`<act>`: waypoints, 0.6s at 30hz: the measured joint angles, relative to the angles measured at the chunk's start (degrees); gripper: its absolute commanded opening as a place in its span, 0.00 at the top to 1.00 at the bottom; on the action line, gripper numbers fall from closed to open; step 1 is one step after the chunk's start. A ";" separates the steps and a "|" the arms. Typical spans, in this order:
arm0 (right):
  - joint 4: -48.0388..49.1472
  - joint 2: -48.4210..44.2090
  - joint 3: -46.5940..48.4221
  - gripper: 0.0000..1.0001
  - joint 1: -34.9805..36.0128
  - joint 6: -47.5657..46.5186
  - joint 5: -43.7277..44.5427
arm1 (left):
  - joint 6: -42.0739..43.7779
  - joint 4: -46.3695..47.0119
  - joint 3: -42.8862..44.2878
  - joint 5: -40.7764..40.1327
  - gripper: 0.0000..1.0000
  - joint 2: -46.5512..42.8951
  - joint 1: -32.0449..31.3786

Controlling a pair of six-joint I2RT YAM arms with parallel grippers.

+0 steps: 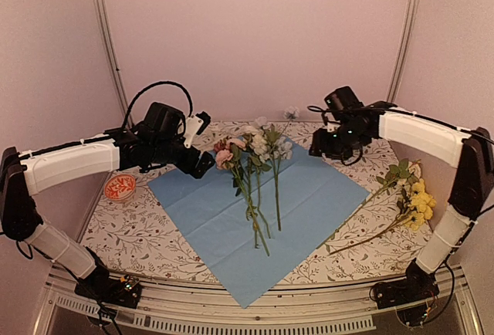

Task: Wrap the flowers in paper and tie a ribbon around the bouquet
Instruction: Pick up the fake flower from the center of the board.

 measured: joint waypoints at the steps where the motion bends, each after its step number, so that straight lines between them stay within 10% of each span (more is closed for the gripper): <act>1: 0.70 -5.05 -4.33 0.42 -2.01 0.39 1.97 | 0.00 0.00 -0.02 0.00 0.01 0.00 -0.02; 8: 6.95 -27.74 -34.05 0.31 -22.49 9.11 7.39 | 0.09 -0.02 -0.11 -0.07 0.01 -0.02 -0.20; 14: 6.80 -41.51 -49.59 0.02 -24.81 19.85 12.79 | 0.15 -0.02 -0.13 -0.02 0.01 -0.07 -0.31; 18: 6.97 -44.72 -52.98 0.01 -27.45 25.99 16.04 | 0.15 -0.02 -0.11 0.00 0.01 -0.26 -0.39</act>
